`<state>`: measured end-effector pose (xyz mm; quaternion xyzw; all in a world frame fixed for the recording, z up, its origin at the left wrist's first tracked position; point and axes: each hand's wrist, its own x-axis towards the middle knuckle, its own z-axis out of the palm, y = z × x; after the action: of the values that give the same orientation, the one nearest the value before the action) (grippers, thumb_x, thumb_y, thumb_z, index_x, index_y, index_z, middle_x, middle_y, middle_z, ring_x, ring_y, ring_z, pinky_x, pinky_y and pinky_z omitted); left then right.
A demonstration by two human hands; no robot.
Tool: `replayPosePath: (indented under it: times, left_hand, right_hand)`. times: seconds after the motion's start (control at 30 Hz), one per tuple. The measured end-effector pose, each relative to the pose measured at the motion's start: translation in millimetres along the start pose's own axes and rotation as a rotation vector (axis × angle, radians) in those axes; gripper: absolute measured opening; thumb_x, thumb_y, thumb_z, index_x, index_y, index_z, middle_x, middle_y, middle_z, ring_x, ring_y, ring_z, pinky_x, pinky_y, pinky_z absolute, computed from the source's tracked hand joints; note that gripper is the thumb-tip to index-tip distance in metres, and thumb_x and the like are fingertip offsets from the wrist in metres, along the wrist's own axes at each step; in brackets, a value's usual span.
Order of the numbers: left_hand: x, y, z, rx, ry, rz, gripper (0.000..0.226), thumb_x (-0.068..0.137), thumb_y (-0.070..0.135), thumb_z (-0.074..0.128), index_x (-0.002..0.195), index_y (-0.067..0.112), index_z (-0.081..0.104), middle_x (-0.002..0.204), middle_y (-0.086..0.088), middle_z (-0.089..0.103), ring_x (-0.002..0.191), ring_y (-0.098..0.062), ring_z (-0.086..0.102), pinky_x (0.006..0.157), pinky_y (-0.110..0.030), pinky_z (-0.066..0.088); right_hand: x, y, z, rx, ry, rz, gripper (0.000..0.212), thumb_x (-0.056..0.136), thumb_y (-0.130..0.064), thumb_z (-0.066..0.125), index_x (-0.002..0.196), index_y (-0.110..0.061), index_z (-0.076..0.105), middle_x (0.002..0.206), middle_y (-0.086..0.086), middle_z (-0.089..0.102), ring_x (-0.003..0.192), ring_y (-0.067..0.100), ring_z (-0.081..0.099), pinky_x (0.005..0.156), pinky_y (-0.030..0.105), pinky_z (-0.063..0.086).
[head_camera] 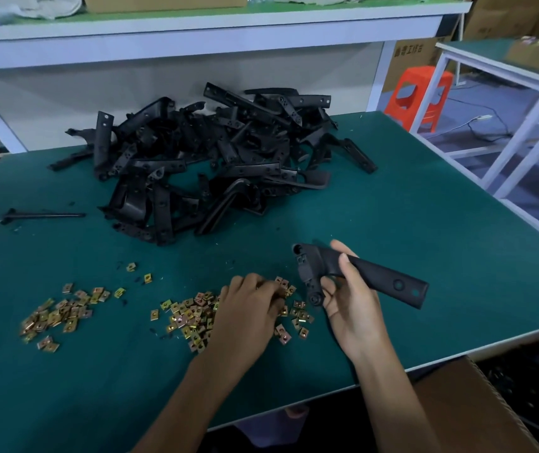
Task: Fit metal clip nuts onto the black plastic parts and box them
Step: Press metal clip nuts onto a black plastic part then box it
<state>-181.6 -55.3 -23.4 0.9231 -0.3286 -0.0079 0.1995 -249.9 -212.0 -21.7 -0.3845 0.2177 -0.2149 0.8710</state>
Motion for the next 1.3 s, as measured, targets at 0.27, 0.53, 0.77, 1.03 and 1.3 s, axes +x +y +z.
replayPosePath:
  times: [0.27, 0.53, 0.77, 1.03, 1.3]
  left_hand:
    - [-10.9, -12.3, -26.8, -0.583, 0.149, -0.144, 0.017, 0.098, 0.033, 0.061, 0.111, 0.033, 0.072, 0.091, 0.029, 0.070, 0.091, 0.011, 0.063, 0.075, -0.003, 0.044]
    - [-17.4, -25.1, -29.6, -0.812, 0.104, -0.286, 0.009, 0.095, 0.030, 0.066, 0.095, 0.037, 0.072, 0.095, 0.027, 0.071, 0.092, 0.007, 0.065, 0.077, -0.018, 0.049]
    - [-19.3, -30.3, -27.2, -0.821, 0.116, -0.338, 0.011, 0.093, 0.034, 0.068, 0.104, 0.039, 0.067, 0.099, 0.032, 0.067, 0.093, 0.009, 0.064, 0.073, -0.010, 0.047]
    - [-17.1, -33.4, -28.3, -0.889, 0.159, -0.371, 0.006, 0.092, 0.037, 0.068, 0.088, 0.034, 0.070, 0.082, 0.012, 0.072, 0.070, 0.001, 0.063, 0.064, -0.015, 0.048]
    - [-13.5, -28.9, -31.0, -1.162, 0.134, -0.469, 0.011, 0.100, 0.020, 0.060, 0.107, 0.016, 0.067, 0.087, -0.003, 0.075, 0.073, -0.011, 0.065, 0.069, -0.024, 0.055]
  right_hand:
    - [-13.1, 8.0, 4.5, 0.108, -0.052, 0.059, 0.042, 0.092, -0.039, 0.060, 0.132, -0.028, 0.067, 0.126, 0.017, 0.068, 0.105, 0.027, 0.067, 0.080, 0.032, 0.059]
    - [-13.9, 10.0, 14.1, 0.210, -0.147, 0.115, 0.033, 0.101, -0.036, 0.053, 0.127, -0.029, 0.071, 0.131, 0.013, 0.068, 0.119, 0.024, 0.067, 0.082, 0.029, 0.059]
    - [-2.0, 11.9, 23.8, 0.267, -0.155, 0.155, 0.029, 0.099, -0.037, 0.054, 0.117, -0.031, 0.077, 0.124, 0.009, 0.072, 0.111, 0.020, 0.071, 0.074, 0.027, 0.059]
    - [1.8, 12.6, 17.9, 0.294, -0.181, 0.175, 0.031, 0.095, -0.037, 0.058, 0.119, -0.028, 0.076, 0.111, 0.006, 0.076, 0.084, 0.015, 0.074, 0.063, 0.026, 0.058]
    - [2.1, 12.1, 17.3, 0.319, -0.164, 0.190, 0.031, 0.094, -0.036, 0.059, 0.117, -0.026, 0.077, 0.109, 0.008, 0.075, 0.081, 0.017, 0.073, 0.063, 0.028, 0.059]
